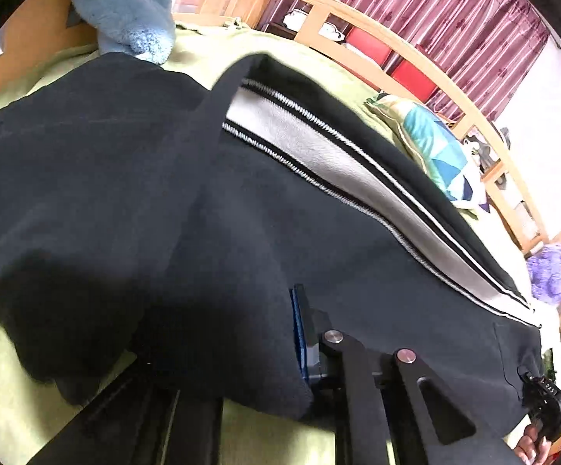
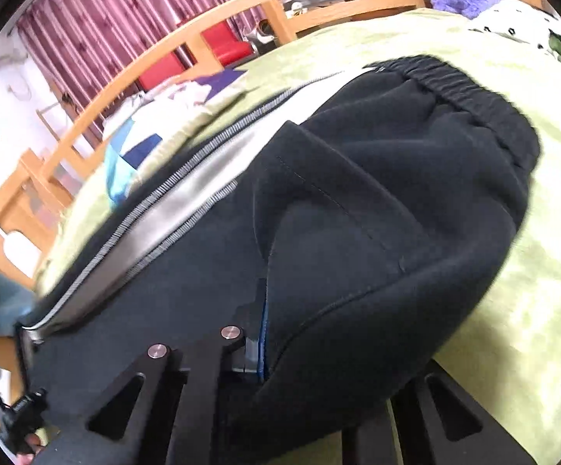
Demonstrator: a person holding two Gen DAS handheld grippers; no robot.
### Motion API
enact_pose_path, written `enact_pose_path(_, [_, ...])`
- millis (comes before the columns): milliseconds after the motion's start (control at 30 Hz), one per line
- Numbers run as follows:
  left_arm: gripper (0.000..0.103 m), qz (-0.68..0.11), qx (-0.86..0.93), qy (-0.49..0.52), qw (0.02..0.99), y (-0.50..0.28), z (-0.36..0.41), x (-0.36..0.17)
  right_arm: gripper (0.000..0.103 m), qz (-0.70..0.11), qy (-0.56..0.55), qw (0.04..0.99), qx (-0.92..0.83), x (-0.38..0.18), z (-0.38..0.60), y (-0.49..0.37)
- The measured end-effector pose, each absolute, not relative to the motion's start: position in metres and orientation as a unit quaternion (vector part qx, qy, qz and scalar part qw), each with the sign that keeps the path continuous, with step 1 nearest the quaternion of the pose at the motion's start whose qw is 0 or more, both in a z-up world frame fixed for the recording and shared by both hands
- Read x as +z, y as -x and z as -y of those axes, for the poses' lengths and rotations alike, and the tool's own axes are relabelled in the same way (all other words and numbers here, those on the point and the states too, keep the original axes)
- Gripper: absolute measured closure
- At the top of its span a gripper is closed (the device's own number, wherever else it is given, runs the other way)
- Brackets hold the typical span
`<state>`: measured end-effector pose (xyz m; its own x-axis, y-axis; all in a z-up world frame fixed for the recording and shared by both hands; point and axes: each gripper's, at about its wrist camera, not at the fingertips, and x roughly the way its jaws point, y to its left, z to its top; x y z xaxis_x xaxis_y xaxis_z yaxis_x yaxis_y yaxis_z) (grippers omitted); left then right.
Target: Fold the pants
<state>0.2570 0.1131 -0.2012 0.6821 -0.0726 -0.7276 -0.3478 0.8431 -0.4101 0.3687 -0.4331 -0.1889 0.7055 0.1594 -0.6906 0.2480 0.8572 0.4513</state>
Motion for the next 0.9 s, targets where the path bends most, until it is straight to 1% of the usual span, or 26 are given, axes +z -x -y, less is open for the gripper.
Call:
enact_pose_path(133, [0.091,-0.411,0.070,0.242,0.876,-0.215,-0.094,-0.193,0.091,-0.376,-0.257,0.890,-0.024,-0.169,0.438,-0.332])
enact_pose_path(233, [0.091,-0.415,0.060,0.245,0.874,-0.182,-0.082,-0.187,0.091,-0.386,-0.243,0.890,-0.025,-0.161,0.448,-0.295])
enact_pose_path(400, [0.091,-0.428,0.032,0.228,0.874,-0.098,-0.049,-0.185,0.091,-0.390,-0.211,0.896,-0.035,-0.150,0.477,-0.206])
enact_pose_path(533, [0.091,-0.439,-0.001,0.224,0.870,-0.038,-0.016,-0.186,0.091,-0.392,-0.209,0.894,-0.057,-0.144,0.512,-0.131])
enact_pose_path(633, [0.090,-0.444,-0.019,0.216,0.870,-0.016,-0.003,-0.184,0.091,-0.392,-0.208,0.893,-0.074,-0.142,0.533,-0.092])
enact_pose_path(733, [0.084,-0.460,-0.024,0.186,0.868,-0.003,0.004,-0.185,0.087,-0.427,-0.224,0.873,-0.079,-0.151,0.549,-0.073])
enact_pose_path(800, [0.081,-0.474,-0.039,0.195,0.858,0.001,-0.001,-0.183,0.084,-0.455,-0.243,0.853,-0.075,-0.157,0.551,-0.068])
enact_pose_path(900, [0.069,-0.473,-0.062,0.185,0.860,0.025,-0.011,-0.170,0.076,-0.453,-0.219,0.860,-0.090,-0.149,0.542,-0.042])
